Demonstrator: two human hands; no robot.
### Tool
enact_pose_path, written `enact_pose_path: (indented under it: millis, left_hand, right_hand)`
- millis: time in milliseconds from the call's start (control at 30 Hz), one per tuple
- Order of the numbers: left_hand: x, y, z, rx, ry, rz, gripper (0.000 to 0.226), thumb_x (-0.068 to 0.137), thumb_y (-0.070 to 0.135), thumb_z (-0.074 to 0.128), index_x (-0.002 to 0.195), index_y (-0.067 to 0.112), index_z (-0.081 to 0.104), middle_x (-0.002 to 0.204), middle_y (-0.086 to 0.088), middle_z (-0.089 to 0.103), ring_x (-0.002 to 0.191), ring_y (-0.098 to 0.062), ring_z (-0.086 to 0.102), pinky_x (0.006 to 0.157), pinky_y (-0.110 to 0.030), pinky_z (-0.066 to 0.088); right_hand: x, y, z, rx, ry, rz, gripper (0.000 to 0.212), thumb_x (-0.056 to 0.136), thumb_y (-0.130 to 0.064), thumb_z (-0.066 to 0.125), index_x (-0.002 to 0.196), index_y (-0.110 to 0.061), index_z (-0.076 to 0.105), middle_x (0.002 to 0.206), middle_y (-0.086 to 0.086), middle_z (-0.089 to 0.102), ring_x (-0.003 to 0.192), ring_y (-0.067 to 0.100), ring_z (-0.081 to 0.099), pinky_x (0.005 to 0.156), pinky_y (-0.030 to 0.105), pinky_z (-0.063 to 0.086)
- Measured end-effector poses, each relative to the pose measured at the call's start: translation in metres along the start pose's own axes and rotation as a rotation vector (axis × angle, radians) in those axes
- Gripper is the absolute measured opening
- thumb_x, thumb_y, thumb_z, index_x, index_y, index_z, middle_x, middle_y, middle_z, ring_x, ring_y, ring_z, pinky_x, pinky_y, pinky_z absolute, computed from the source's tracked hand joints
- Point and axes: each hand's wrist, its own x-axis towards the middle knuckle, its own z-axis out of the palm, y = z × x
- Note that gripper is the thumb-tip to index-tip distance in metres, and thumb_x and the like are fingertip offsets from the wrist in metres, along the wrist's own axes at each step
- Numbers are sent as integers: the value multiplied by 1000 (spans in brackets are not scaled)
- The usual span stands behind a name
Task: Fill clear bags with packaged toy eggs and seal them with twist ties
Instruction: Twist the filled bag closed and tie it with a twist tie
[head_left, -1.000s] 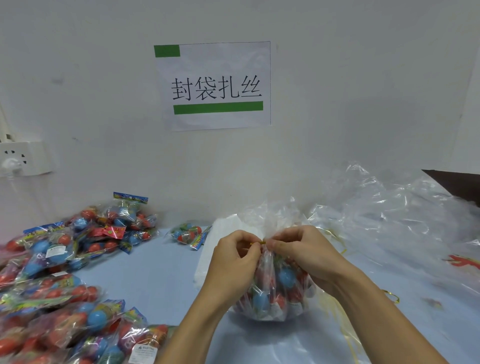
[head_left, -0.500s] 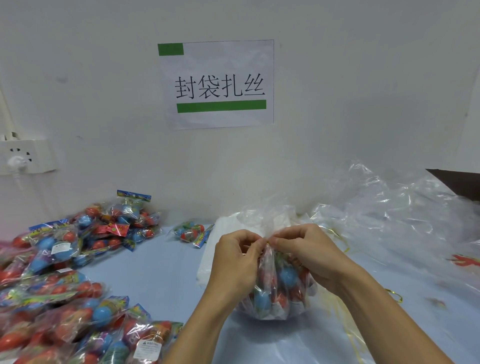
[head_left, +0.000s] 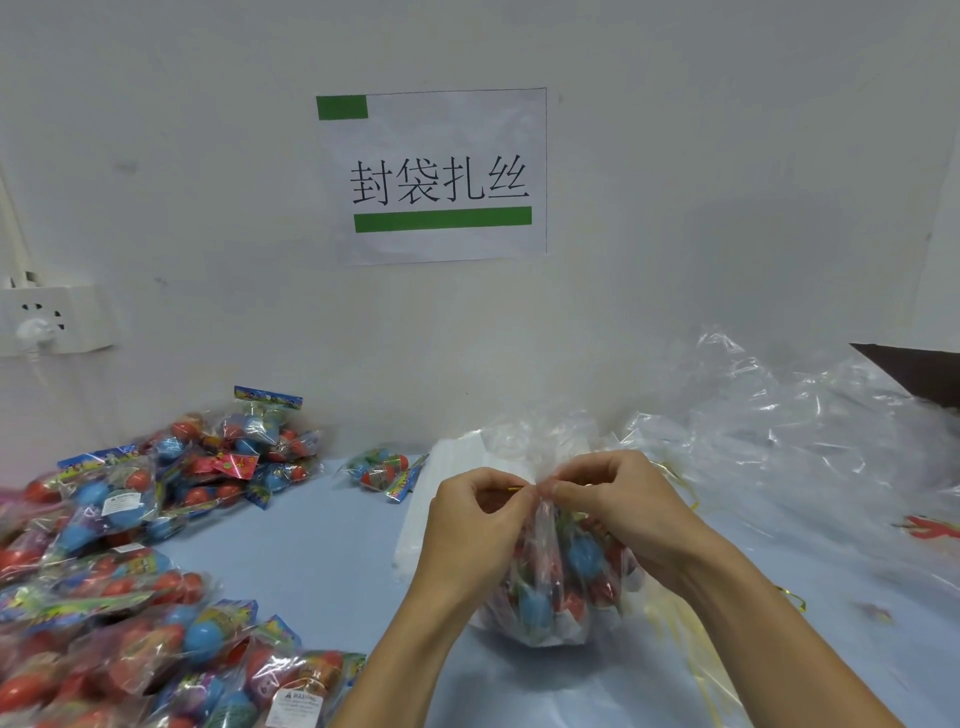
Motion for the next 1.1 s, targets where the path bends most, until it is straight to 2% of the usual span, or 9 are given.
enact_pose_path:
  millis: [100,233,400,600,767,900,1033,1100]
  left_hand:
    - [0,0,-1,-56,-31,-25,8,87,15,73,80,13,75,75,1,74,72,-7,68,63,-16,51]
    - [-2,1,-2,-63,-33,-19,14,90,11,71,78,14,76,71,5,74,67,-2,67,60,-12,50]
    - [-3,2,0,69,-36,72,19,94,11,65,82,18,77,77,4,75,76,-9,70,71,-23,58]
    - [-4,2,-1,157,-29,110,25,96,12,62,80,27,75,77,9,74,78,-5,69,73,-21,58]
    - [-3,2,0,163,12,125,21,95,8,63,83,19,76,77,6,74,76,-7,70,73,-26,59]
    - [-2,0,0,162,40,118,13,94,14,65,89,15,77,80,5,75,77,-8,71,72,-26,60]
    - [-1,0,-1,25,19,24,15,97,8,60,91,11,73,75,0,76,73,-8,73,64,-18,57]
    - [-1,1,-3,-76,-9,-40,18,97,2,55,92,9,71,75,-3,77,74,-11,74,65,-17,56]
  right_hand:
    - [0,0,0,15,-22,25,9,86,-10,76,78,-14,79,80,3,76,78,15,71,73,27,54]
    - [0,0,-2,10,-36,32,6,86,-10,76,82,-13,79,84,4,77,83,15,72,77,28,55]
    - [0,0,-2,-24,-67,-9,3,86,-14,77,84,-15,79,82,1,77,78,8,72,67,16,51]
    - [-1,0,-6,-83,-32,-27,9,88,-14,74,84,-18,81,80,-4,78,74,1,70,63,11,49]
    - [-3,-4,-4,-152,-18,-79,11,86,-15,75,80,-20,82,76,-7,77,70,-2,69,61,9,48]
    - [-3,-5,-2,-198,-8,-103,11,86,-16,74,79,-20,81,74,-8,77,70,-2,69,62,9,49]
    - [-3,-4,1,-228,3,-88,14,90,-17,70,79,-20,79,75,-8,76,69,0,68,62,10,50]
    - [-2,-3,1,-240,10,-77,16,91,-17,69,78,-20,78,75,-7,76,68,-1,66,61,9,49]
